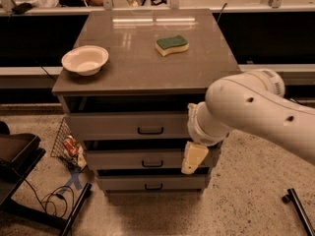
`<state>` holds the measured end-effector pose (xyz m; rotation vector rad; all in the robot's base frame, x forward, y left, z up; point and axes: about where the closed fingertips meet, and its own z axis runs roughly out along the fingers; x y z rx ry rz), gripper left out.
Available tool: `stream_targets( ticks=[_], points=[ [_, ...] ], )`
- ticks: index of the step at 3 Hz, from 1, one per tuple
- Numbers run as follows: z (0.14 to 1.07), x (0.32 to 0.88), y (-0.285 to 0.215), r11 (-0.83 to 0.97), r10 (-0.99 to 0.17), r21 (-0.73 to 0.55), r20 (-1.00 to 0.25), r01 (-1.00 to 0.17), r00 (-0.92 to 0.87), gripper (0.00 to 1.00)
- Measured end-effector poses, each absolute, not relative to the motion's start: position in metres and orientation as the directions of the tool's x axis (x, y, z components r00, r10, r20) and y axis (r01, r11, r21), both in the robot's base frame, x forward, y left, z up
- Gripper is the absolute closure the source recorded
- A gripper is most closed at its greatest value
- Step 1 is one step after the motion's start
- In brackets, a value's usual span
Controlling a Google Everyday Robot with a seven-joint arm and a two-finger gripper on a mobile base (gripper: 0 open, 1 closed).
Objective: Open top drawer
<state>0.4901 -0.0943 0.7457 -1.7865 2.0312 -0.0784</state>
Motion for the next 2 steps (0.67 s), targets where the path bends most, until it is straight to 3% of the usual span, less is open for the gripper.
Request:
stream_targets(
  ticks=[2],
  points=[
    [0.675,0.520,-0.039,0.088,-0.984,-0.291,-0.176,-0.953,-0.037,0.00]
  ],
)
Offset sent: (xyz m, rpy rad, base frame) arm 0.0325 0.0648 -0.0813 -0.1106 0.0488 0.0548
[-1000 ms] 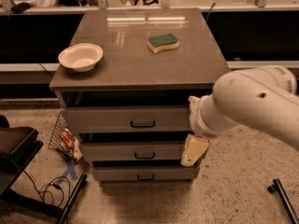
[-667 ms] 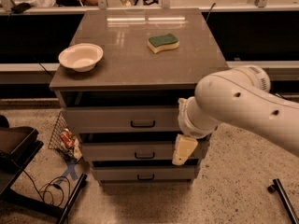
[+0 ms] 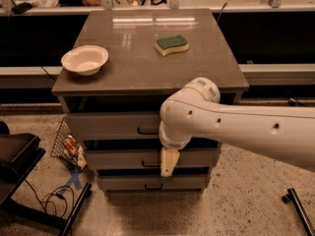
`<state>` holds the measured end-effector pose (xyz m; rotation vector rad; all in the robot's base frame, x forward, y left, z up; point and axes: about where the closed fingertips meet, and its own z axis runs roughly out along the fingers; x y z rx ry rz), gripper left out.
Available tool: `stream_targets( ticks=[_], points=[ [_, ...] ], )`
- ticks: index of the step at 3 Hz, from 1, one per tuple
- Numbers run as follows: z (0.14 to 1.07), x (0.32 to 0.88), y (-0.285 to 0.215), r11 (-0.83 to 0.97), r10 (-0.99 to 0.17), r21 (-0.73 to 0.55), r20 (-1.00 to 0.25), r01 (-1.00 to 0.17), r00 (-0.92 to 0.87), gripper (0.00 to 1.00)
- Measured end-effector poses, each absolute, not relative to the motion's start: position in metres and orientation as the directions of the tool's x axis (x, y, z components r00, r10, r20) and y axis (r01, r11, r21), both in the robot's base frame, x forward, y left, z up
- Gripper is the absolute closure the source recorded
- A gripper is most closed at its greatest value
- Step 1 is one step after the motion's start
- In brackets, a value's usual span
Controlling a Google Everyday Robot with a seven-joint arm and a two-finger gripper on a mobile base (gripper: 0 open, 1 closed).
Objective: Open top drawer
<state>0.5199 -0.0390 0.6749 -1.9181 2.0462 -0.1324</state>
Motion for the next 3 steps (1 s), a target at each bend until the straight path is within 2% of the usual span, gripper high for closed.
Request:
stream_targets(
  ticks=[3],
  points=[
    [0.668,0.530,-0.019,0.010,-0.990,-0.237,-0.138,-0.971,0.023,0.00]
  ],
)
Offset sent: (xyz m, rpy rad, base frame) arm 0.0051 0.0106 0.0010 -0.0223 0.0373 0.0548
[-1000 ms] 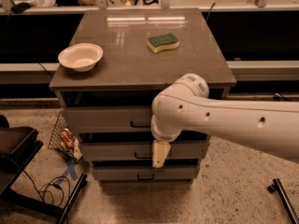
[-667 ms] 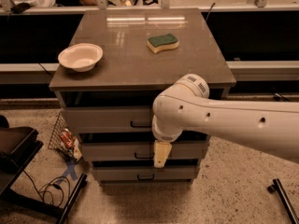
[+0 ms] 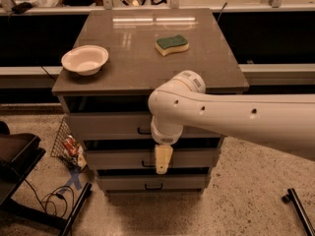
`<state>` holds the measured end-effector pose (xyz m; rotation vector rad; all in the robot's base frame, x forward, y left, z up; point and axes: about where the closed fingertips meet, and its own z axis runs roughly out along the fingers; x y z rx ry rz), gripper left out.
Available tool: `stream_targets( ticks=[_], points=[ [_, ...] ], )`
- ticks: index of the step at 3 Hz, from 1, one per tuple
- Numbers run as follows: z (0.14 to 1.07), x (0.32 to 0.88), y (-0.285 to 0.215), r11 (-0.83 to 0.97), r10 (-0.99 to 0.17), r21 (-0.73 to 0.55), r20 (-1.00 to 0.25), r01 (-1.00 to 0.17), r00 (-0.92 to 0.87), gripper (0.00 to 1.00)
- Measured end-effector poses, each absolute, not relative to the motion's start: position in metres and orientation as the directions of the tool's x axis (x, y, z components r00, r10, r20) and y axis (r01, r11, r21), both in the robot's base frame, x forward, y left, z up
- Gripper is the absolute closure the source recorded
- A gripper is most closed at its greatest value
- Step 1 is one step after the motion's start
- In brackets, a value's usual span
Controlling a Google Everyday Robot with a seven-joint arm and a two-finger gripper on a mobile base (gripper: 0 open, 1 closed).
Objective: Open top drawer
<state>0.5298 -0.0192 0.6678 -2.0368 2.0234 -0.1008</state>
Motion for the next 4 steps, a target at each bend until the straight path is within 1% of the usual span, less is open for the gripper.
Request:
stream_targets(
  ticks=[1,2,3,4],
  points=[
    [0.657,0.536,-0.002,-0.043,-0.992,-0.186,-0.105,-0.982,0.063,0.00],
    [0.642,0.517,0.000,-0.047,-0.991,-0.135,-0.118,-0.990,0.063,0.00],
    [0.637,0.522,0.006,-0.064,-0.991,-0.123,-0.111,-0.990,0.078,0.00],
    [0.623,0.534,0.016,-0.081,-0.988,-0.091,-0.124,-0.993,0.092,0.03]
  ],
)
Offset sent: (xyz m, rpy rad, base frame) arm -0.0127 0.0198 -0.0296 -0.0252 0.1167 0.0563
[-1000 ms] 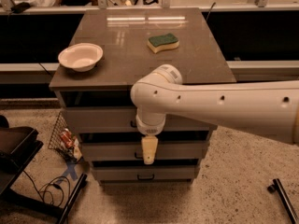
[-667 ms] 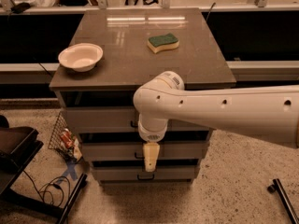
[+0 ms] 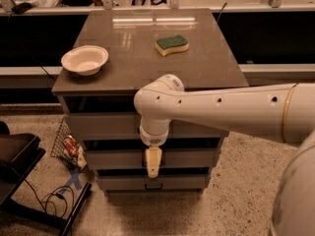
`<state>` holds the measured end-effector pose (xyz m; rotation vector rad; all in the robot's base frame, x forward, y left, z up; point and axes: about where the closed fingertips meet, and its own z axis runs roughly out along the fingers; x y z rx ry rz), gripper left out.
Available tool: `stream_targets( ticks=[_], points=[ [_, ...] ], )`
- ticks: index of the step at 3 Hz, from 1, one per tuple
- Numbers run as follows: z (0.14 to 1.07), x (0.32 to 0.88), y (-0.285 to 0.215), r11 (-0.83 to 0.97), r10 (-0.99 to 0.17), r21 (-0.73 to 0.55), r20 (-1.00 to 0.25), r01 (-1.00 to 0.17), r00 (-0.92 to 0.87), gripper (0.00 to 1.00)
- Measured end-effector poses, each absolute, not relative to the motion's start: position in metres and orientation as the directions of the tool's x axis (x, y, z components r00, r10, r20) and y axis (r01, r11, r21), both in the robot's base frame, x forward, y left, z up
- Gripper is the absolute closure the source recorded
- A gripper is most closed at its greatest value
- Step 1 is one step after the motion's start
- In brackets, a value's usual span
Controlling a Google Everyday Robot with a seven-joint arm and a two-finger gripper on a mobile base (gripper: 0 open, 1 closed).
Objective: Open top drawer
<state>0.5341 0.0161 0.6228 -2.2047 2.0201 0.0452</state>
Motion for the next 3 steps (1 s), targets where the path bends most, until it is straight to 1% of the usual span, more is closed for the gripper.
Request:
stream_targets(
  ticks=[1,3],
  points=[
    [0.615,0.539,0.020,-0.087,-0.986,-0.075,-0.134,-0.993,0.097,0.25],
    [0.596,0.543,0.031,-0.109,-0.980,-0.048,-0.162,-0.993,0.115,0.72]
  ],
)
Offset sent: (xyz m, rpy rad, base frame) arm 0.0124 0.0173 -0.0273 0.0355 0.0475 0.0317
